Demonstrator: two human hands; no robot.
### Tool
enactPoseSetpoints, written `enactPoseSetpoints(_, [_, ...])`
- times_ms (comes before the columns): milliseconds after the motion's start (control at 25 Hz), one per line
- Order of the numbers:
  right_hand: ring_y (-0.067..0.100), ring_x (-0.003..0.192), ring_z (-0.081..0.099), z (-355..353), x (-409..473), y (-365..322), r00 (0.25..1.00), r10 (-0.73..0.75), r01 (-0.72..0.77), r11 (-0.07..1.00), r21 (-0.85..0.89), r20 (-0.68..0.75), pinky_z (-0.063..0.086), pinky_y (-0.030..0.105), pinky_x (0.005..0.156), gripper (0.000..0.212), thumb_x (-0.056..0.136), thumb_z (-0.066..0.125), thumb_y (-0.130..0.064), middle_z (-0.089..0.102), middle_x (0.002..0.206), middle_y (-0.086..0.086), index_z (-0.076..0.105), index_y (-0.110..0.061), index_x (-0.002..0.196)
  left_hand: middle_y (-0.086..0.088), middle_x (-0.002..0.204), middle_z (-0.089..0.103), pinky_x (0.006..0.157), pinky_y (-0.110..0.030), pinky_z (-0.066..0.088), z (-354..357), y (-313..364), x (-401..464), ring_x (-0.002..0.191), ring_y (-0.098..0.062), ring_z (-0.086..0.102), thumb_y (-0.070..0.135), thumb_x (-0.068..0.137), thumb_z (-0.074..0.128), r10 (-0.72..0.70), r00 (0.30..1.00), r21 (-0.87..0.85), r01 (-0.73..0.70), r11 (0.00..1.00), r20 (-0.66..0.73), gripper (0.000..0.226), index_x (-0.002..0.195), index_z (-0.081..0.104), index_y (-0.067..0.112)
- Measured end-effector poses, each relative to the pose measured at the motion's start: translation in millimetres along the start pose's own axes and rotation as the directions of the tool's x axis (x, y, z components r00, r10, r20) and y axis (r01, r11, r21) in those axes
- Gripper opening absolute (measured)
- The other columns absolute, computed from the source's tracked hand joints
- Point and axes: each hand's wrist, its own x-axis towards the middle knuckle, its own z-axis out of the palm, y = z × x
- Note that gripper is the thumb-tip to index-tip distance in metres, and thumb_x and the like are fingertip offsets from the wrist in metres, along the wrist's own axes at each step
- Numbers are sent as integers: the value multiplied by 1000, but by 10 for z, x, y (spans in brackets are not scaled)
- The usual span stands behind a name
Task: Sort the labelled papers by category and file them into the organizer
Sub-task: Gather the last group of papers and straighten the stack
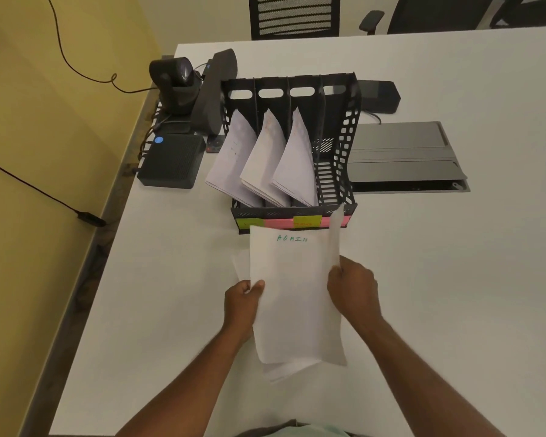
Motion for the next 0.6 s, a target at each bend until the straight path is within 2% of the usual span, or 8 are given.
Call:
enactPoseSetpoints(80, [37, 87, 64, -26, 46, -75, 996, -82, 88, 975, -205, 39, 41, 32, 69, 24, 92, 42, -9, 70, 101, 17, 60, -5, 108, -8, 101, 74, 75, -31, 56, -5, 33, -54, 85, -21, 70, 15, 91, 68, 10, 1000, -8, -10, 1000, 13, 10, 100, 68, 12])
enactPoseSetpoints(160, [37, 96, 65, 90, 28, -228, 986, -104, 139, 946, -294, 132, 45, 34, 76, 29, 89, 44, -8, 69, 107, 19, 55, -5, 116, -1, 119, 64, 81, -29, 55, 25, 81, -123, 101, -17, 66, 7, 91, 65, 36, 997, -46, -33, 998, 63, 47, 132, 50, 24])
enactPoseSetpoints(240, [35, 100, 65, 311, -69, -406, 958, -112, 188, 941, -283, 265, 45, 32, 78, 27, 90, 47, -11, 67, 111, 17, 54, -5, 116, 3, 125, 59, 86, -37, 56, 67, 80, -160, 109, -20, 63, 5, 91, 64, 17, 991, -98, -4, 995, 130, 77, 149, 26, 38])
enactPoseSetpoints(280, [33, 101, 65, 430, -130, -476, 941, -117, 207, 941, -269, 318, 46, 31, 81, 26, 93, 48, -15, 67, 113, 16, 54, -5, 117, 2, 126, 60, 89, -42, 57, 89, 66, -186, 110, -23, 64, 7, 91, 64, -3, 988, -130, 23, 991, 156, 78, 150, 24, 40])
enactPoseSetpoints(360, [27, 103, 66, 625, -240, -557, 921, -127, 233, 937, -260, 368, 48, 31, 86, 29, 100, 46, -27, 67, 116, 12, 54, -7, 120, -7, 127, 66, 95, -49, 55, 103, 18, -184, 111, -29, 66, 16, 96, 60, -36, 979, -247, 86, 965, 200, 54, 146, 42, 26])
enactPoseSetpoints(400, [25, 102, 66, 685, -287, -567, 913, -142, 254, 931, -261, 383, 48, 30, 84, 32, 101, 44, -32, 67, 115, 10, 55, -7, 119, -12, 124, 69, 97, -49, 54, 101, 42, -206, 112, -30, 66, 25, 99, 55, -81, 969, -341, 161, 926, 235, 41, 139, 52, 18])
enactPoseSetpoints(480, [24, 95, 64, 735, -354, -544, 885, -188, 291, 938, -191, 425, 43, 27, 76, 37, 102, 40, -36, 67, 110, 10, 59, -6, 113, -12, 117, 72, 89, -42, 57, 58, 78, -241, 112, -28, 68, 40, 100, 49, -158, 939, -405, 279, 871, 307, 39, 126, 64, 14])
enactPoseSetpoints(600, [24, 101, 65, 731, -383, -378, 831, -225, 249, 968, 22, 509, 40, 23, 75, 33, 101, 42, -26, 69, 112, 11, 65, -6, 112, -11, 110, 75, 75, -34, 60, 15, 76, -197, 102, -27, 71, 18, 98, 57, -141, 938, -288, 237, 928, 316, 25, 120, 66, 10])
